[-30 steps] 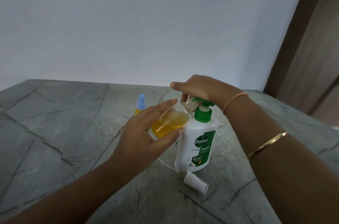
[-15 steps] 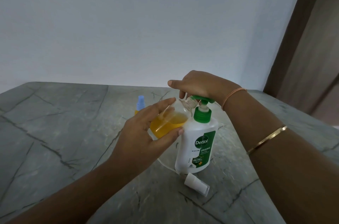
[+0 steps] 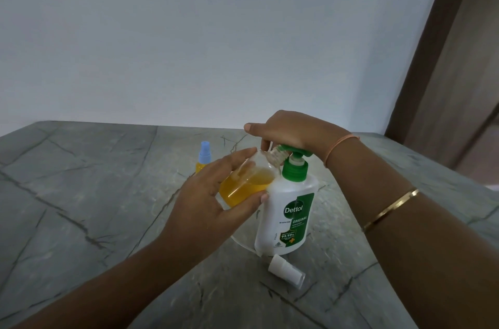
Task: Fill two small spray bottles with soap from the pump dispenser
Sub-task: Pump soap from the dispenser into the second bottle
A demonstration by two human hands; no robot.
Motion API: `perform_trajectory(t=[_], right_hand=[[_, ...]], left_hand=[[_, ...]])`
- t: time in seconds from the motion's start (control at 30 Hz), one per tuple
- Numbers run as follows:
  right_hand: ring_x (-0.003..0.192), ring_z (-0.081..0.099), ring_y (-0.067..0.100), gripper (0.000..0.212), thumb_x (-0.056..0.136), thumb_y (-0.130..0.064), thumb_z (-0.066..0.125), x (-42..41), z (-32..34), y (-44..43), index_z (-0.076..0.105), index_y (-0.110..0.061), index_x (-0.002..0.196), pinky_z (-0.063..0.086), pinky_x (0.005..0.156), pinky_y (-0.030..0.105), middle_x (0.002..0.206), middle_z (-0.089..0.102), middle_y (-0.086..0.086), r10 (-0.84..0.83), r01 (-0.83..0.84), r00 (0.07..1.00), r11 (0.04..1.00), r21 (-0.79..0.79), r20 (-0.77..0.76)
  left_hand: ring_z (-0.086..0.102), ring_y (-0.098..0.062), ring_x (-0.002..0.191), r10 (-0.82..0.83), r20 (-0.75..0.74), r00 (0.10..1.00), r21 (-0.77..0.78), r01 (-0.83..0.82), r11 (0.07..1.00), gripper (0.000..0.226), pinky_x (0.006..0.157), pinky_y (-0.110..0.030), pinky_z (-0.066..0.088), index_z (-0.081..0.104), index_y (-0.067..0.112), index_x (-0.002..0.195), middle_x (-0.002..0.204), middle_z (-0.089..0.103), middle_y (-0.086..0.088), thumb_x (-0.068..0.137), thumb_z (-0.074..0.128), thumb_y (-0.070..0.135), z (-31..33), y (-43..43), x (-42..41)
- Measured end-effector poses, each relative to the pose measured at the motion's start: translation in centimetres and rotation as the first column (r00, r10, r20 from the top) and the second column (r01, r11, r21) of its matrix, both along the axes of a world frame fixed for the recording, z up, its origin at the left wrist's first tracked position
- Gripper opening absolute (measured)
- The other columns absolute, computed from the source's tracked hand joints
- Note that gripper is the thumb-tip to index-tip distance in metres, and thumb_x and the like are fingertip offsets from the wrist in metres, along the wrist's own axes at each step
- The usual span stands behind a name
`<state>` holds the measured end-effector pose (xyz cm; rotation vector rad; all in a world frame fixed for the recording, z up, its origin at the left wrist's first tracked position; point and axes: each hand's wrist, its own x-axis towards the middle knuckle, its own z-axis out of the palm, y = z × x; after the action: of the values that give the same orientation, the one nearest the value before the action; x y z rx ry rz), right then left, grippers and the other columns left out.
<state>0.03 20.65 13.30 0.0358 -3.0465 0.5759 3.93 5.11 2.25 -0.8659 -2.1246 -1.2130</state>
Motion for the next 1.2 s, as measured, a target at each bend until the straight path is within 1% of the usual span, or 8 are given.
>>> perform_trajectory(t=[0.2,0.33,0.5,0.63,0.83,0.93,1.07,1.2], right_hand=[[0.065,0.057,0.014,0.057,0.092,-0.057,0.039,-0.25,0.47,-0.23,0.065,-0.007,0.1,0.04,0.054,0.025,0.095,0.068,0.007,0.013,-0.013,1.0,1.0,0.026,0.0],[0.058,0.054,0.011,0.054,0.093,-0.056,0.039,-0.09,0.25,-0.12,0.063,-0.008,0.099,0.037,0.051,0.023,0.079,0.062,0.001,-0.021,0.021,1.0,0.999,-0.025,0.016],[0.055,0.052,0.009,0.05,0.093,-0.054,0.04,0.01,-0.2,-0.2,0.063,-0.009,0.097,0.036,0.05,0.023,0.07,0.056,-0.003,-0.03,0.031,0.999,0.999,-0.02,0.029],[0.061,0.053,0.012,0.054,0.092,-0.056,0.041,-0.28,-0.18,-0.28,0.065,-0.007,0.096,0.036,0.052,0.025,0.079,0.061,0.002,-0.01,0.01,1.0,1.0,0.007,0.004],[0.059,0.056,0.014,0.056,0.092,-0.055,0.04,-0.27,0.65,-0.13,0.066,-0.005,0.098,0.04,0.051,0.024,0.091,0.069,0.009,0.011,-0.01,0.999,1.0,0.027,-0.037],[0.058,0.056,0.013,0.056,0.093,-0.054,0.041,-0.24,0.65,-0.26,0.067,-0.004,0.1,0.04,0.051,0.023,0.089,0.068,0.007,0.007,-0.007,1.0,1.0,0.0,-0.03],[0.056,0.054,0.012,0.055,0.093,-0.055,0.04,0.05,0.3,-0.22,0.066,-0.007,0.098,0.036,0.05,0.023,0.081,0.065,0.003,-0.024,0.023,1.0,0.999,-0.035,-0.005],[0.064,0.054,0.014,0.056,0.092,-0.056,0.039,0.14,-0.19,-0.12,0.065,-0.007,0.102,0.037,0.053,0.025,0.093,0.065,0.006,-0.034,0.034,0.999,0.998,-0.045,0.003]], left_hand=[[0.046,0.019,0.101,-0.009,0.005,1.0,0.013,0.009,1.0,0.051,0.078,-0.014,0.045,0.035,0.061,0.112,0.105,0.041,0.044,0.064,0.05,0.068,0.39,-0.21,0.01],[0.046,0.018,0.104,-0.016,0.012,1.0,0.012,0.016,1.0,0.051,0.078,-0.015,0.046,0.036,0.06,0.113,0.105,0.043,0.043,0.065,0.051,0.068,0.35,-0.24,-0.08],[0.049,0.011,0.105,-0.018,0.015,1.0,0.009,0.017,1.0,0.051,0.082,-0.024,0.05,0.037,0.058,0.115,0.106,0.046,0.041,0.066,0.052,0.066,0.08,-0.3,-0.08],[0.043,0.023,0.104,-0.008,0.0,1.0,-0.003,0.008,1.0,0.05,0.076,-0.012,0.042,0.035,0.059,0.113,0.103,0.043,0.043,0.066,0.051,0.066,0.24,-0.3,-0.13],[0.048,0.016,0.103,-0.014,0.019,1.0,0.025,0.014,1.0,0.053,0.084,-0.024,0.05,0.036,0.059,0.112,0.107,0.042,0.043,0.065,0.058,0.064,0.62,-0.23,0.14],[0.045,0.016,0.1,-0.002,0.037,0.999,0.02,0.001,1.0,0.052,0.085,-0.028,0.05,0.034,0.059,0.111,0.108,0.038,0.043,0.066,0.06,0.058,0.67,-0.12,0.17],[0.045,0.021,0.102,-0.015,0.011,1.0,0.01,0.015,1.0,0.05,0.077,-0.012,0.042,0.035,0.06,0.112,0.103,0.043,0.045,0.066,0.054,0.066,0.45,-0.29,0.06],[0.044,0.02,0.104,-0.025,0.001,1.0,0.012,0.025,1.0,0.048,0.075,-0.008,0.04,0.037,0.06,0.113,0.101,0.046,0.048,0.069,0.053,0.063,0.19,-0.3,0.01]])
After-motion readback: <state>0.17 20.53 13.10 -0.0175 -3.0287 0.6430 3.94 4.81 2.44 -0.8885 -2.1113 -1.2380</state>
